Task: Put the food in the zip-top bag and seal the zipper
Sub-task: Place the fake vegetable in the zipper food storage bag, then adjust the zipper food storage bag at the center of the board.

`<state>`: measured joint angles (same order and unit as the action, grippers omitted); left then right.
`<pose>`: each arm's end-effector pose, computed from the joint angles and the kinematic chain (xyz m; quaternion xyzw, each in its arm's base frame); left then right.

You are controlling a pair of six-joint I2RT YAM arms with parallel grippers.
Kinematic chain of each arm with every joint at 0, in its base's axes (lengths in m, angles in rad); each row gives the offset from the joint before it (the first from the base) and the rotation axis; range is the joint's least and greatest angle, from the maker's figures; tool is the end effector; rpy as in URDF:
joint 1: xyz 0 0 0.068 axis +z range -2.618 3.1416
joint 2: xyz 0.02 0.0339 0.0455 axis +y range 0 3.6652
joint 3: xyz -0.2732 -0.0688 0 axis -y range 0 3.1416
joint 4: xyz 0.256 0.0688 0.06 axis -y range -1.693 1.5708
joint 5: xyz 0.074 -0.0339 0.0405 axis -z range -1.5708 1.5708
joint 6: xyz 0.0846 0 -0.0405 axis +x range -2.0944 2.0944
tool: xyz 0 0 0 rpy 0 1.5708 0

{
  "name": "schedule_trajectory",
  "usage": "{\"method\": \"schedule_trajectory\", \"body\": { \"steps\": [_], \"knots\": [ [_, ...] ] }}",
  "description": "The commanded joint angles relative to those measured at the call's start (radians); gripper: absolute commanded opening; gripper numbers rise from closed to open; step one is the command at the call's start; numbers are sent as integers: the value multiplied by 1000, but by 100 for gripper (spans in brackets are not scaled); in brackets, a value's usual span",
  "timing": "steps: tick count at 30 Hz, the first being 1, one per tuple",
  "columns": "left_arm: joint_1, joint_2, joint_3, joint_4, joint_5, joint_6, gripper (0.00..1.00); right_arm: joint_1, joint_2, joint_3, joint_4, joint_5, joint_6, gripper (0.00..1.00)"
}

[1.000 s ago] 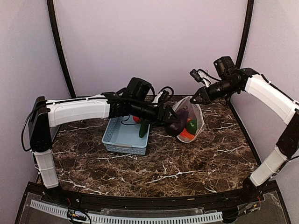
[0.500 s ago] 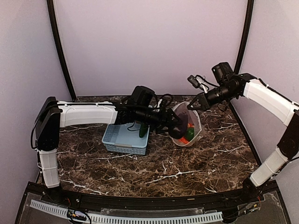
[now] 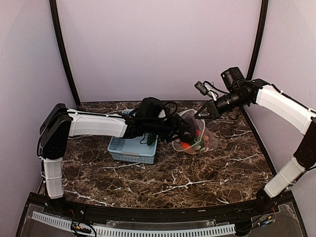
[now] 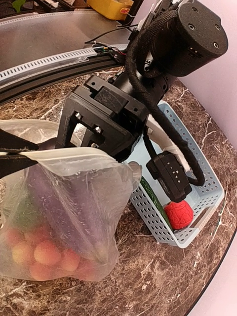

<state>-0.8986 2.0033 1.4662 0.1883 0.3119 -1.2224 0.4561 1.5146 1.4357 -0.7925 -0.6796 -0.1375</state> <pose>0.3100 -0.4312 0.2293 -0.0425 0.8129 -0.5567 0.1658 0.2949 0.2039 0.3189 -0.3683 0.8136 0.3604 0.2693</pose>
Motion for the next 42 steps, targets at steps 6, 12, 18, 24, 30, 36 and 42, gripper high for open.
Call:
{"method": "schedule_trajectory", "body": {
  "steps": [6, 12, 18, 24, 30, 36, 42],
  "knots": [
    [1, -15, 55, -1, -66, 31, 77, 6, -50, 35, 26, 32, -5, 0],
    [-14, -49, 62, -56, -78, 106, 94, 0, -26, 57, 17, 36, -4, 0],
    [-24, -124, 64, -142, -101, 249, 96, -21, -18, 75, 5, 46, -4, 0],
    [-77, -213, 129, -287, -112, 562, 99, -42, -14, 69, 3, 54, -11, 0],
    [-92, -346, -99, -218, -310, 683, 99, -50, -9, 75, 4, 54, -9, 0],
    [-92, -317, -98, -381, -366, 654, 79, -50, -10, 60, 13, 58, -11, 0],
    [-102, -214, -52, -421, -358, 607, 47, -50, -2, 52, 18, 59, -11, 0]
  ]
}}
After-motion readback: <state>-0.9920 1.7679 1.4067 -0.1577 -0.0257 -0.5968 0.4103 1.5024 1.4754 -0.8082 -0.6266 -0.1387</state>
